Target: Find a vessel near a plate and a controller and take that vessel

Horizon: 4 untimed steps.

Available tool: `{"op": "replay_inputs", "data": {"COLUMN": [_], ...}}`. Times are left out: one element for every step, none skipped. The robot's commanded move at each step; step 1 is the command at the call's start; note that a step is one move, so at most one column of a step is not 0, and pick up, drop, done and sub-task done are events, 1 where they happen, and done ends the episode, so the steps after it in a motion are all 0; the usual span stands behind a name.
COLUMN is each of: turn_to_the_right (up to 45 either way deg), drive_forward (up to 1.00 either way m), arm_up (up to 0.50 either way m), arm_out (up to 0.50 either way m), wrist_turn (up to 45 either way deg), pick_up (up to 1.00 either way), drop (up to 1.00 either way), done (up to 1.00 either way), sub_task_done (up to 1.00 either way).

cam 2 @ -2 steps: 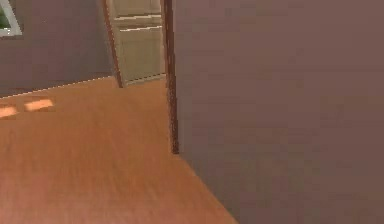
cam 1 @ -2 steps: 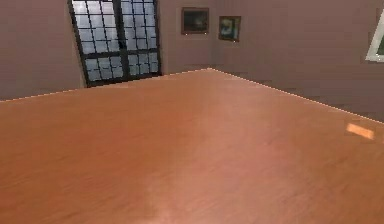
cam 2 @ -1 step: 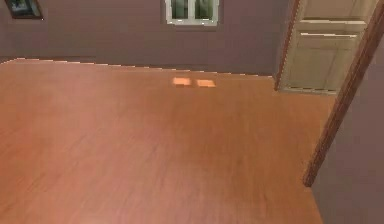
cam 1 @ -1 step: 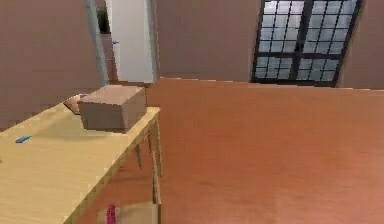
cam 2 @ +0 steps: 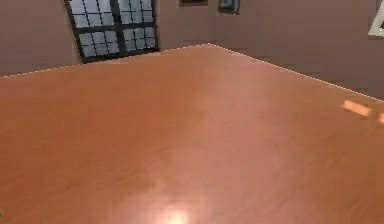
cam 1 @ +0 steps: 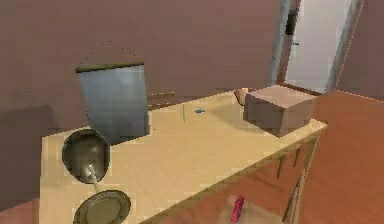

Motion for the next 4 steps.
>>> {"op": "replay_inputs", "data": {"turn_to_the_right": [-45.0,-33.0,0.0,-33.0], "drive_forward": [0.0,0.0,0.1,0.0], "arm_up": [0.0,0.0,0.0,0.0], "arm_out": [0.0,0.0,0.0,0.0], "wrist_turn": [0.0,0.0,0.0,0.0], "pick_up": [0.0,0.0,0.0,0.0], "drop": [0.0,0.0,0.0,0.0], "done": [0.0,0.0,0.0,0.0], "sub_task_done": [0.0,0.0,0.0,0.0]}}
